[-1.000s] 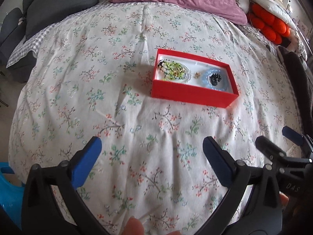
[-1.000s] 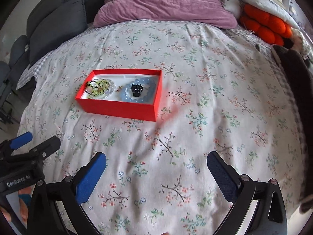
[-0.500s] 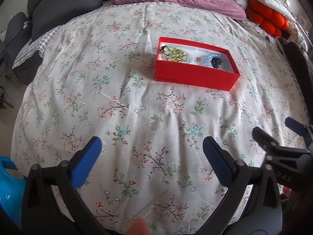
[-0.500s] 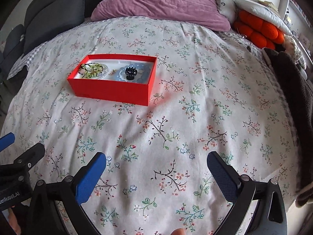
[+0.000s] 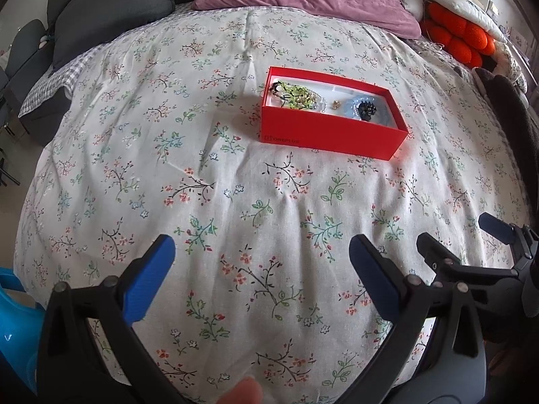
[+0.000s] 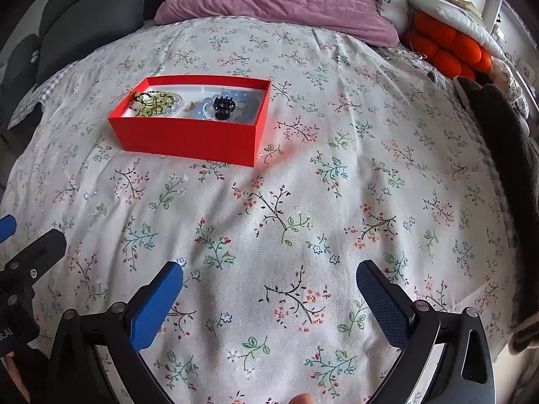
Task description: Organize jewelry
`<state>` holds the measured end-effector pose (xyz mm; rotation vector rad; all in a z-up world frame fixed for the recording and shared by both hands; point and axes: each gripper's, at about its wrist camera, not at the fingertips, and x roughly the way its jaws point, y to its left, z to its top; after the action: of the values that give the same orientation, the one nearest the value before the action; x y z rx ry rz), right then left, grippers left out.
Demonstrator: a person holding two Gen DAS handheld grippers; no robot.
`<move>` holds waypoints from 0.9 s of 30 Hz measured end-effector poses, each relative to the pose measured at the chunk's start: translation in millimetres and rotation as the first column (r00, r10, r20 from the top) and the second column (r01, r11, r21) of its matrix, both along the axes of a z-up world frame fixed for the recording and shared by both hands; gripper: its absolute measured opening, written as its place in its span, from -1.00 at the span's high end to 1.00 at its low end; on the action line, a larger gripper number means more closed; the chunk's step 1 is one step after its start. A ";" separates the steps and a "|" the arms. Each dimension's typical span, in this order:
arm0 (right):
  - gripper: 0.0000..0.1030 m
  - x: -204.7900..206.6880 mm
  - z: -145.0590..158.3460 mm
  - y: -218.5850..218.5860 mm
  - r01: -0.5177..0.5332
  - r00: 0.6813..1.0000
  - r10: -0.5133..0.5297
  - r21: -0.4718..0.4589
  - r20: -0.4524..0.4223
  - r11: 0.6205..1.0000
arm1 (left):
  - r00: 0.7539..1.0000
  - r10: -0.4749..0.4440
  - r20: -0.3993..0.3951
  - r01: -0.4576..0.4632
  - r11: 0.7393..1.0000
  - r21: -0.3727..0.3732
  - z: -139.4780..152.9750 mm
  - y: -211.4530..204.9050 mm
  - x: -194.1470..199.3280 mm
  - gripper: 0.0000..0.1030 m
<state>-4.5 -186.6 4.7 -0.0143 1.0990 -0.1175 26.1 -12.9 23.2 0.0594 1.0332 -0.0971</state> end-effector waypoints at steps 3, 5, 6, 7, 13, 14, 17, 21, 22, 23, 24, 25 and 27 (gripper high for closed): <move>-1.00 -0.6 1.1 1.1 -0.005 1.000 0.005 0.007 0.000 1.000 | 1.000 0.001 0.001 -0.001 1.000 0.005 -0.8 -0.6 -0.6 -0.99; -1.00 -0.5 1.2 1.1 -0.006 1.000 0.006 0.011 -0.001 1.000 | 1.000 0.001 0.000 -0.001 1.000 0.005 -1.0 -1.0 -0.8 -0.99; -1.00 -0.4 1.0 0.7 -0.006 1.000 0.006 0.015 -0.002 1.000 | 1.000 0.000 0.001 0.000 1.000 0.006 -1.2 -1.2 -1.1 -0.99; -1.00 -0.5 0.7 -0.2 -0.004 1.000 0.004 0.018 -0.004 1.000 | 1.000 -0.001 0.001 0.001 1.000 0.007 -1.3 -1.3 -1.3 -0.99; -1.00 -0.1 1.8 -2.4 0.004 1.000 -0.004 0.027 -0.005 1.000 | 1.000 -0.001 0.001 0.001 1.000 0.008 -1.6 -1.7 -1.5 -0.99; -1.00 0.0 2.1 -2.2 0.004 1.000 -0.004 0.029 -0.003 1.000 | 1.000 -0.001 0.000 0.001 1.000 0.007 -1.8 -1.8 -1.7 -0.99; -1.00 -0.3 2.3 -1.6 0.004 1.000 -0.004 0.031 -0.003 1.000 | 1.000 -0.002 0.000 0.002 1.000 0.007 -1.8 -1.1 -1.4 -0.99; -1.00 0.1 2.5 -1.5 0.004 1.000 -0.004 0.034 -0.005 0.999 | 1.000 -0.003 -0.004 0.003 1.000 0.004 -2.6 -1.0 -1.7 -0.99; -1.00 0.1 2.5 -1.2 0.004 1.000 -0.003 0.035 -0.005 0.999 | 1.000 -0.003 -0.005 0.003 1.000 0.004 -2.8 -1.1 -1.7 -0.99; -1.00 0.0 2.4 -1.1 0.003 1.000 -0.003 0.036 -0.005 0.999 | 1.000 -0.003 -0.006 0.003 1.000 0.004 -3.0 -1.2 -1.8 -0.99; -1.00 0.0 2.4 -0.8 0.003 1.000 -0.003 0.036 -0.005 0.999 | 1.000 -0.004 -0.007 0.004 1.000 0.004 -3.2 -1.5 -1.6 -0.99; -1.00 0.0 2.5 -0.6 0.003 1.000 -0.002 0.036 -0.005 0.999 | 1.000 -0.004 -0.007 0.004 1.000 0.003 -3.0 -1.5 -1.5 -0.99; -1.00 -0.1 2.0 -0.4 0.002 1.000 -0.001 0.036 -0.006 0.999 | 1.000 -0.004 -0.007 0.004 1.000 0.001 -3.1 -1.5 -1.6 -0.99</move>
<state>-4.5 -187.0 6.7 0.0186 1.1070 -0.0990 24.5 -14.4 20.1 0.0627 1.0404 -0.1005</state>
